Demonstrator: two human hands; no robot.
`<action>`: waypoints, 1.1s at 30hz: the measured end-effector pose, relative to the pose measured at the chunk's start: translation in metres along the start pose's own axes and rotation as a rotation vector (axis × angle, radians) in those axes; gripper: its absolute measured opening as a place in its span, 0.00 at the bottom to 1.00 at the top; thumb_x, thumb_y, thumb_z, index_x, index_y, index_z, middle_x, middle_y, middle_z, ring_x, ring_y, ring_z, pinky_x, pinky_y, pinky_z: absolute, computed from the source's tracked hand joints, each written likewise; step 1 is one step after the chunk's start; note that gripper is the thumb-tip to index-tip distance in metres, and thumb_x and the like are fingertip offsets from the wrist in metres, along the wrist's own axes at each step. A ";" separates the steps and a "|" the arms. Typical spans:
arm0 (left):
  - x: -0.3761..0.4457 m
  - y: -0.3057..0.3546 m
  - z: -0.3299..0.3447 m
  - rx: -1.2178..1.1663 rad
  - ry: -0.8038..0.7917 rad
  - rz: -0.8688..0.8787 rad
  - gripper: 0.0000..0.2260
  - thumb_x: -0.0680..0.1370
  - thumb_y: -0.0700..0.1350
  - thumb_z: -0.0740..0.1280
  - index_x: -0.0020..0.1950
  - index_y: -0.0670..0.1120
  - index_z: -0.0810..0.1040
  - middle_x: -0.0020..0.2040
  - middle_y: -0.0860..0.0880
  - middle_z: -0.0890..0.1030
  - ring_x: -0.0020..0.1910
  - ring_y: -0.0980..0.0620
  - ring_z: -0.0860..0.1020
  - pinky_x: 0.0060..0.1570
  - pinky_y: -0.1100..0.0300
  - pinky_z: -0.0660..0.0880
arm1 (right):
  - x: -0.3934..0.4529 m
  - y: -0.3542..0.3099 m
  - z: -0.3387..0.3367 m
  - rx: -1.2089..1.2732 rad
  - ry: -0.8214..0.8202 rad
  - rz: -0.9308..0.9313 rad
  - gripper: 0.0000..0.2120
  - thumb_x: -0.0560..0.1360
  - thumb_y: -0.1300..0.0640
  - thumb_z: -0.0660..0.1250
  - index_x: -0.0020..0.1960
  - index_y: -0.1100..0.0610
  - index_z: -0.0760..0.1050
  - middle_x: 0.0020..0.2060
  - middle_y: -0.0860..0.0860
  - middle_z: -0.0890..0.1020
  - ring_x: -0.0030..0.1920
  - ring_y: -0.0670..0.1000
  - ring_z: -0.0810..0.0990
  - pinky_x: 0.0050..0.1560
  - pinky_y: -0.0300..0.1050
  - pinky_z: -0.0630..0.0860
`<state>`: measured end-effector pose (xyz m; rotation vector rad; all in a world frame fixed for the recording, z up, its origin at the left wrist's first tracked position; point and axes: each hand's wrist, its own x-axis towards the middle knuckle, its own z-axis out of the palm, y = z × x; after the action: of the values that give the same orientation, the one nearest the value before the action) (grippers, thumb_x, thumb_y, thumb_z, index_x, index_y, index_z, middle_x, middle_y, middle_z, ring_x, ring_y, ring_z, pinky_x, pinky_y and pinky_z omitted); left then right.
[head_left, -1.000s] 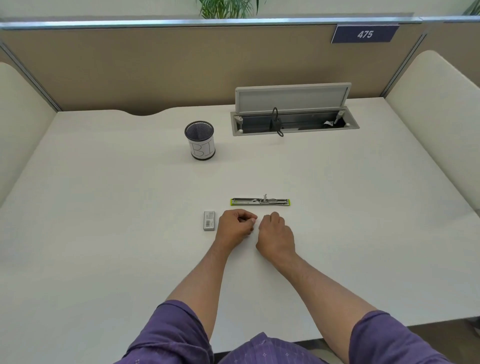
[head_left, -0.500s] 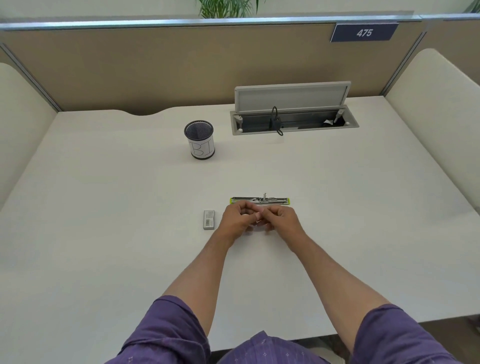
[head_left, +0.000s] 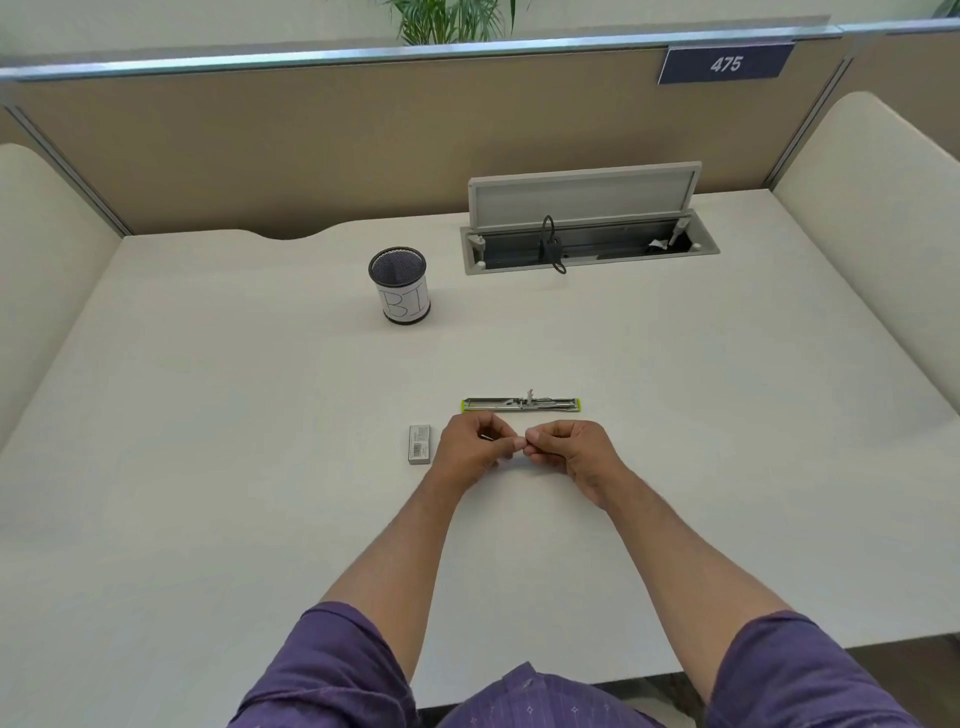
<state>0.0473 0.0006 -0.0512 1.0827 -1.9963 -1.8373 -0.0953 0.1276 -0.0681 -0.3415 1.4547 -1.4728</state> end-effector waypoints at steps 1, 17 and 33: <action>-0.001 -0.002 0.000 0.129 0.020 0.010 0.07 0.69 0.42 0.80 0.39 0.43 0.83 0.35 0.48 0.84 0.33 0.55 0.80 0.35 0.61 0.76 | 0.000 0.002 -0.001 -0.022 0.033 -0.028 0.04 0.73 0.64 0.76 0.46 0.65 0.85 0.39 0.59 0.87 0.40 0.51 0.86 0.45 0.40 0.83; -0.004 0.005 0.026 0.979 0.109 0.142 0.06 0.78 0.43 0.67 0.49 0.46 0.84 0.50 0.47 0.80 0.49 0.43 0.80 0.41 0.57 0.68 | 0.000 0.009 -0.006 -0.008 0.170 -0.124 0.04 0.73 0.61 0.77 0.44 0.62 0.86 0.40 0.59 0.87 0.40 0.53 0.86 0.45 0.44 0.83; -0.002 -0.010 0.014 0.521 0.145 0.038 0.05 0.73 0.41 0.74 0.48 0.48 0.86 0.44 0.54 0.82 0.45 0.53 0.81 0.49 0.56 0.79 | -0.003 0.008 -0.008 0.009 0.162 -0.163 0.03 0.73 0.63 0.77 0.45 0.62 0.86 0.40 0.59 0.87 0.39 0.53 0.86 0.44 0.42 0.83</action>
<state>0.0435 0.0132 -0.0632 1.2486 -2.4485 -1.1998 -0.0960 0.1366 -0.0756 -0.3481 1.5782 -1.6695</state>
